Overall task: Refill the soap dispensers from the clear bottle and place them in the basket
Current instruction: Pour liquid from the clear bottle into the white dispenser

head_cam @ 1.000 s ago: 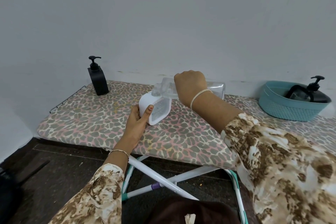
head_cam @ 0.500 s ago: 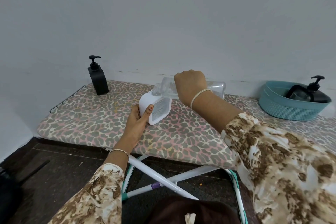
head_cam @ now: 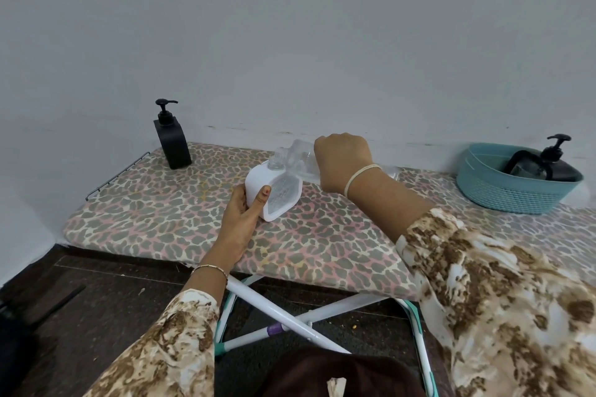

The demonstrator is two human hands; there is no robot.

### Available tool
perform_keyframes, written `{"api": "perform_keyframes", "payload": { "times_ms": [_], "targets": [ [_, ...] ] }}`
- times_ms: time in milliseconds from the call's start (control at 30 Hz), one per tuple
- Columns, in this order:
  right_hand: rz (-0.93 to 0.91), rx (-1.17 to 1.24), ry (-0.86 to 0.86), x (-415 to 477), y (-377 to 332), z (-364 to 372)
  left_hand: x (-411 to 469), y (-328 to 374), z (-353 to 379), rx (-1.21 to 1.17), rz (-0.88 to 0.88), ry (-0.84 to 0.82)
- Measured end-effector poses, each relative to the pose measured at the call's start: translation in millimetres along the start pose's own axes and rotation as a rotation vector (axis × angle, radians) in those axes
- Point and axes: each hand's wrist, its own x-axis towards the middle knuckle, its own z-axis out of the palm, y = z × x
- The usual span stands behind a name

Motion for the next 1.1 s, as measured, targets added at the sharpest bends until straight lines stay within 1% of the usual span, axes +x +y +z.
{"api": "perform_keyframes", "payload": {
  "times_ms": [267, 367, 433, 533, 667, 800, 967, 1100],
  "targets": [
    [0.059, 0.239, -0.097, -6, 15, 23, -1, 2, 1, -0.071, -0.010, 0.000],
    [0.125, 0.422, -0.132, -3, 27, 37, 0, 2, 1, -0.080, -0.031, 0.016],
    [0.194, 0.630, -0.096, 1, 34, 49, 1, 2, 0, -0.079, -0.039, 0.032],
    [0.305, 0.943, 0.016, 1, 38, 67, 1, 2, 0, -0.090, -0.025, 0.042],
    [0.410, 1.151, 0.168, 0, 34, 88, 1, 2, 0, -0.077, -0.014, 0.046],
    [0.531, 1.437, 0.299, 5, 28, 109, 2, 1, 0, -0.049, -0.017, 0.045],
    [0.577, 1.479, 0.422, 11, 22, 123, 4, -2, 0, -0.013, -0.014, 0.048],
    [0.570, 1.461, 0.421, 13, 19, 128, 5, -5, -2, 0.017, 0.003, 0.059]
  ]
}}
